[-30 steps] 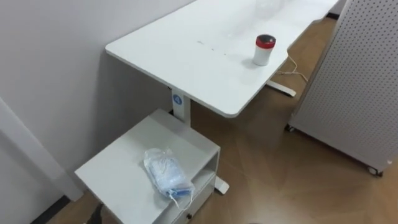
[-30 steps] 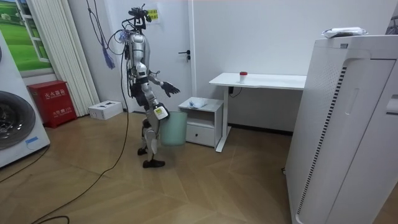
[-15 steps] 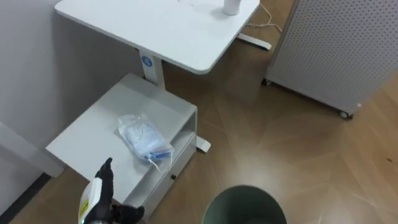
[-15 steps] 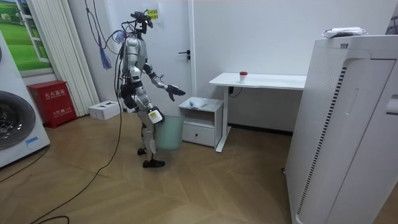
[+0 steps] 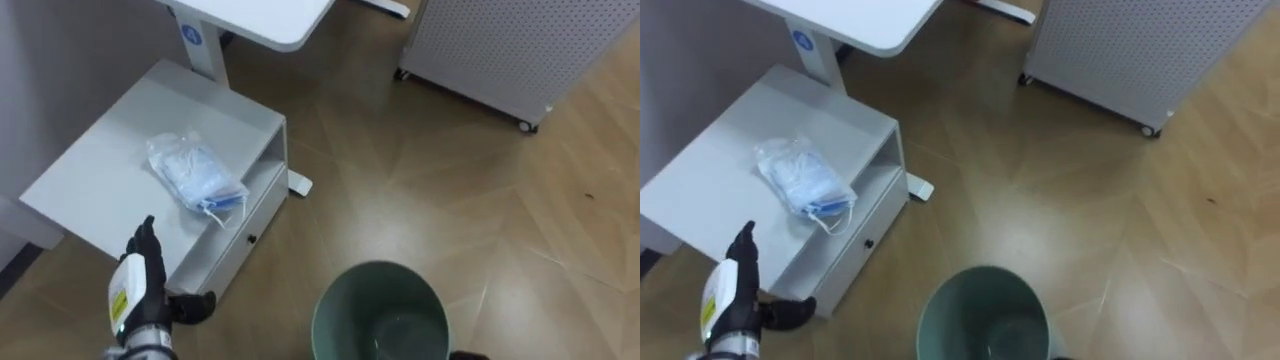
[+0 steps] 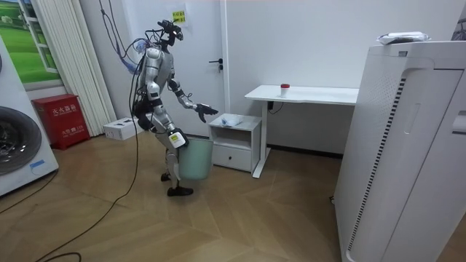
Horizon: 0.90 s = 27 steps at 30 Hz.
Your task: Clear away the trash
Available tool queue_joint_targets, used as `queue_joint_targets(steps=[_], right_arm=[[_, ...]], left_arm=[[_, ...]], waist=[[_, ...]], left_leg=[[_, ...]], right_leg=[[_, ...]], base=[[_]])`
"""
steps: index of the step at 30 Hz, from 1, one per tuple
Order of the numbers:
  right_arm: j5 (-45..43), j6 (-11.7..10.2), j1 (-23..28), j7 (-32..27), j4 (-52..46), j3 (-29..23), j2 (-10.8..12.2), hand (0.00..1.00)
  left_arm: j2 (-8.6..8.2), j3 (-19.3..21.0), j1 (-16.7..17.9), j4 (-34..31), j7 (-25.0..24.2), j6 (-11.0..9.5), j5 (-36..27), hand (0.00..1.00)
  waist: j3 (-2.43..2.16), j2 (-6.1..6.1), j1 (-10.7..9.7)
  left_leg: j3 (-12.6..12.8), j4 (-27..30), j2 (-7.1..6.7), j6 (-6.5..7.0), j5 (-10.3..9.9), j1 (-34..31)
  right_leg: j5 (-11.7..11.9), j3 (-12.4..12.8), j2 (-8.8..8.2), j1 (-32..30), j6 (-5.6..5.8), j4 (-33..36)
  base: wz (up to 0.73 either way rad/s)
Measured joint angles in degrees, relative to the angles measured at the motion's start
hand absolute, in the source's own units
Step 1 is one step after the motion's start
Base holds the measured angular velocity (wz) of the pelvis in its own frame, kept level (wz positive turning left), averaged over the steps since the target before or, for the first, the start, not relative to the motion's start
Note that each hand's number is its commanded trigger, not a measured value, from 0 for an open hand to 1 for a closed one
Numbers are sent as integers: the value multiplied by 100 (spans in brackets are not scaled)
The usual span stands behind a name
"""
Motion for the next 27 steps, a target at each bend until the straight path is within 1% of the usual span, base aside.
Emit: queue_joint_targets(steps=[2,3,4,7,10,12,15,18,20,22,25,27], right_arm=[[-5,-1,3,0,-17,0,1,100],[-2,-2,0,-3,-32,-4,-6,100],[2,-1,-2,-3,-51,-2,-26,100],[31,-47,-3,-4,-107,-3,-51,100],[46,-52,0,-12,-200,-4,-78,100],[65,-48,8,-11,-233,22,-94,100],[55,-49,31,-13,-344,131,-90,100],[36,-52,120,-13,-453,162,-99,100],[35,-50,156,-13,-490,187,-103,100],[35,-37,170,-8,-548,200,-125,100],[84,16,171,1,-602,233,-133,100],[111,23,175,6,-643,256,-153,100]], left_arm=[[15,4,-80,16,33,1,28,0],[30,3,-152,16,130,1,45,0],[64,1,-227,18,211,2,46,0],[179,0,-326,8,432,3,49,0],[259,0,-382,8,647,18,55,0],[278,-22,-383,9,789,21,89,0],[371,-210,-383,8,960,20,191,0],[371,-399,-389,2,1002,20,311,0],[370,-445,-390,2,1003,26,362,0],[368,-457,-400,-5,1002,80,566,0],[368,-606,-486,-9,1000,206,652,0],[374,-607,-568,-9,1000,270,792,0]], waist=[[5,7,-35],[5,8,-43],[13,20,-37],[15,25,-65],[24,38,-90],[30,47,-106],[38,61,-201],[48,78,-236],[52,93,-265],[68,125,-334],[71,130,-353],[73,135,-353]], left_leg=[[-18,45,6,3,-24,-40],[-13,69,3,8,-28,-79],[-20,105,3,11,-33,-138],[-25,177,-8,13,-35,-267],[-39,237,-9,14,-34,-370],[-49,238,-23,14,-33,-375],[-84,238,-33,6,-29,-404],[-77,239,-26,7,-29,-409],[-62,241,-8,10,-31,-418],[-63,240,-1,10,-30,-445],[-64,239,-5,10,-30,-448],[-64,257,0,13,-33,-455]], right_leg=[[-18,-15,-6,-27,-5,56],[-22,-9,-13,-79,-4,85],[-23,-12,-15,-127,-4,109],[-43,-40,-43,-263,-8,202],[-76,-52,-90,-368,-21,282],[-88,-67,-105,-374,-25,296],[-94,-121,-117,-374,-30,286],[-93,-122,-109,-371,-30,271],[-92,-119,-97,-372,-29,276],[-93,-141,-100,-382,-28,277],[-100,-142,-103,-388,-22,284],[-101,-146,-102,-389,-22,290]], base=[[0],[0],[0],[1],[9],[7],[8],[0],[-2],[4],[0],[0]])
